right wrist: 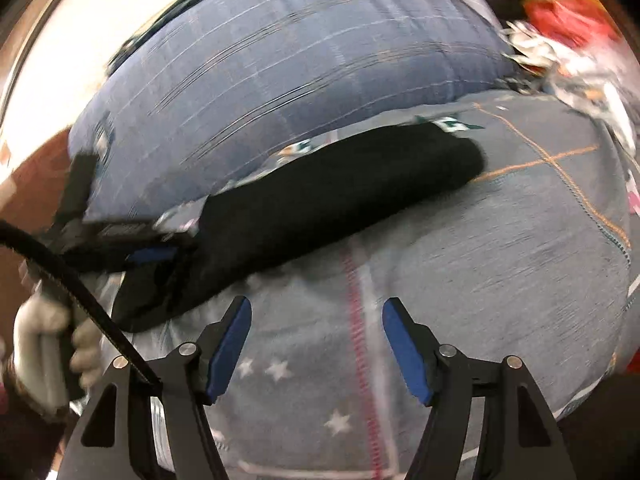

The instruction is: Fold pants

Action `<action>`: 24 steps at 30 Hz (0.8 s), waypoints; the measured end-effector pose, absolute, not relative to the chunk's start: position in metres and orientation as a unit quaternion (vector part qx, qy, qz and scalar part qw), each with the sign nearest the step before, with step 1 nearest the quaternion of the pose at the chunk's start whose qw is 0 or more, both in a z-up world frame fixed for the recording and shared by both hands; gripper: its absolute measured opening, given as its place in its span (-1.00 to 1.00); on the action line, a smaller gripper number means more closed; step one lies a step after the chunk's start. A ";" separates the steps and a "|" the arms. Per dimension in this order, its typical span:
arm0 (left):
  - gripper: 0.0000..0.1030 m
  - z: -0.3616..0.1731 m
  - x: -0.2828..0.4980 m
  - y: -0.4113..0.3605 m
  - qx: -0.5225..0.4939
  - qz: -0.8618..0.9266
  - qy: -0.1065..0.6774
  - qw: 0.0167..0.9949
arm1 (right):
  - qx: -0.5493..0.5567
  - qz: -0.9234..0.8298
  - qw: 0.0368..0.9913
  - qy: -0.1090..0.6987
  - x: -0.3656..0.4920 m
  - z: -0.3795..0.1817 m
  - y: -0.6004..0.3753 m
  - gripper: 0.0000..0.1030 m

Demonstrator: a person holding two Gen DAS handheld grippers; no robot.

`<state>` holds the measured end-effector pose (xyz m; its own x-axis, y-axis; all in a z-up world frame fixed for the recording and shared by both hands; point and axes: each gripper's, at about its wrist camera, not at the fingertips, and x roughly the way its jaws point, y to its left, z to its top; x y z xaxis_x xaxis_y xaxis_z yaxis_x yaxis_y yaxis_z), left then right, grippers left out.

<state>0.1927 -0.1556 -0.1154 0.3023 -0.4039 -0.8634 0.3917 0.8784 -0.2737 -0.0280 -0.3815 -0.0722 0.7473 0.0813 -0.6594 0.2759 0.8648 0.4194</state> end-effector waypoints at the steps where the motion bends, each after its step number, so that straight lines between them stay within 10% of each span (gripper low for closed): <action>1: -0.13 -0.104 0.187 -0.157 -0.004 -0.255 0.527 0.811 | 0.269 -0.061 0.896 0.349 -0.027 -0.073 -0.394 0.42; 7: 0.31 -0.049 0.182 -0.205 0.063 -0.303 0.474 0.824 | 0.352 -0.092 0.871 0.329 -0.004 -0.082 -0.469 0.42; 24: 0.31 -0.148 0.254 -0.476 0.233 -0.410 0.536 0.701 | 0.415 -0.063 0.858 0.297 0.037 -0.112 -0.519 0.42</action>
<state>0.2541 -0.4760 -0.1481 0.0898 -0.3255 -0.9413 0.8239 0.5553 -0.1134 0.0374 -0.5195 -0.1118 0.8159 0.1374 -0.5616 0.3547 0.6480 0.6740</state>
